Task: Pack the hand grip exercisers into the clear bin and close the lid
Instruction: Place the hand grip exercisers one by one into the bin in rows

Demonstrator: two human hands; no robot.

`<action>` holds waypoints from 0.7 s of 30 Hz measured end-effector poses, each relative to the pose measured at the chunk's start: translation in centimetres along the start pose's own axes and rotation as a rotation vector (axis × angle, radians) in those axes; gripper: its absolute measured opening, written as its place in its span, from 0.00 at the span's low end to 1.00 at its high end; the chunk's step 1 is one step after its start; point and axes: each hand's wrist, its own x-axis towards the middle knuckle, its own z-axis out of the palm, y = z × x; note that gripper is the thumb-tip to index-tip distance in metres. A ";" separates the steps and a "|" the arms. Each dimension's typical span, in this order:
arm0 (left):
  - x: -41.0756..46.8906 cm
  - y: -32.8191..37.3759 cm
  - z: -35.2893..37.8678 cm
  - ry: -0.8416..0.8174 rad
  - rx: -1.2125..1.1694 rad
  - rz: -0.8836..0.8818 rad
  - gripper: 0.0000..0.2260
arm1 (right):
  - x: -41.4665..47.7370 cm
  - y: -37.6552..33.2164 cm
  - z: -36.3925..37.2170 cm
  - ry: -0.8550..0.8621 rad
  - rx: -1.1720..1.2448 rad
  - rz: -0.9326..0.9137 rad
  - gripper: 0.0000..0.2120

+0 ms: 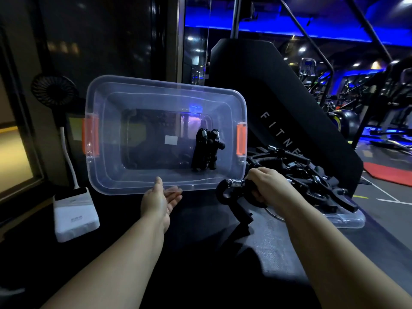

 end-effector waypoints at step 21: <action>-0.3 0.1 0.2 -0.010 0.004 0.015 0.12 | 4.3 -4.9 3.1 -0.004 -0.004 -0.269 0.07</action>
